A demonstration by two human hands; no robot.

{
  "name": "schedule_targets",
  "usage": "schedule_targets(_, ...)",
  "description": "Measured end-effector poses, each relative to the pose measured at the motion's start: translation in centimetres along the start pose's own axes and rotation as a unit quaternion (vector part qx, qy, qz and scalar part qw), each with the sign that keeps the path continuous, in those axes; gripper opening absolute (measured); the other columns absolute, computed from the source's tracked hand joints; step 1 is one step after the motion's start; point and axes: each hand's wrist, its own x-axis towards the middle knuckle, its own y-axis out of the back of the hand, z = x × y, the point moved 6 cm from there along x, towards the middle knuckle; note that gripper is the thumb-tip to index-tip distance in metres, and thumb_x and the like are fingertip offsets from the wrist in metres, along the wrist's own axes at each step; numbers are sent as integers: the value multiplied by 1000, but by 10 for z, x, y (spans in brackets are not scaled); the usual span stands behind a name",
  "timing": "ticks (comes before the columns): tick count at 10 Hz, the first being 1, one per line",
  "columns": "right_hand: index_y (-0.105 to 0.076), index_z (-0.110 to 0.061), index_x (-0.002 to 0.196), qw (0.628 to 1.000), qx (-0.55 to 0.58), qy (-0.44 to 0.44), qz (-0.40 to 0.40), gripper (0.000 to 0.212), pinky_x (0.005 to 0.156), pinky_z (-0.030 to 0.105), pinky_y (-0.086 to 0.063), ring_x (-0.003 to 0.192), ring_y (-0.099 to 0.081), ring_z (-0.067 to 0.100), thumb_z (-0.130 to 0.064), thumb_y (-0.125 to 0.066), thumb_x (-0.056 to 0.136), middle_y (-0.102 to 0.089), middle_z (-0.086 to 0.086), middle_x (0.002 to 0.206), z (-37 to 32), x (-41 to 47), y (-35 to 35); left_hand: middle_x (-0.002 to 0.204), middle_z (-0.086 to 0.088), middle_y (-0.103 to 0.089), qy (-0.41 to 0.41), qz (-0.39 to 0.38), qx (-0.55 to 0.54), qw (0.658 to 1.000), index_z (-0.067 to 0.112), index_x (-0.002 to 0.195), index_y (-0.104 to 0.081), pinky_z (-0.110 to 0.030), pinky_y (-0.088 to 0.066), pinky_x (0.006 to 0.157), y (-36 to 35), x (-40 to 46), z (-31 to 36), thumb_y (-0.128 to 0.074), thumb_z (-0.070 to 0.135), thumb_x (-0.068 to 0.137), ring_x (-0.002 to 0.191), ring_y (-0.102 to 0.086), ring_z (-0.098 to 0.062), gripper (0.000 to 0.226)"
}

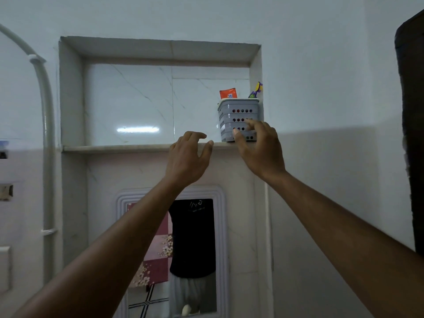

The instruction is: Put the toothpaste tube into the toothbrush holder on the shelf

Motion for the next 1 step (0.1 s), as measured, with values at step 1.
schedule_targets(1,-75,-16,123,996,85,-16,29,38,88,34,-60,110,-71,17,-49,-70,104,-76,-2,120,-7,-8,14,141,0,-65,9,6,-4,1000,21,137,-64,-48,-45,110,14,-14,9,-52,50,107,132,-59,-24,44)
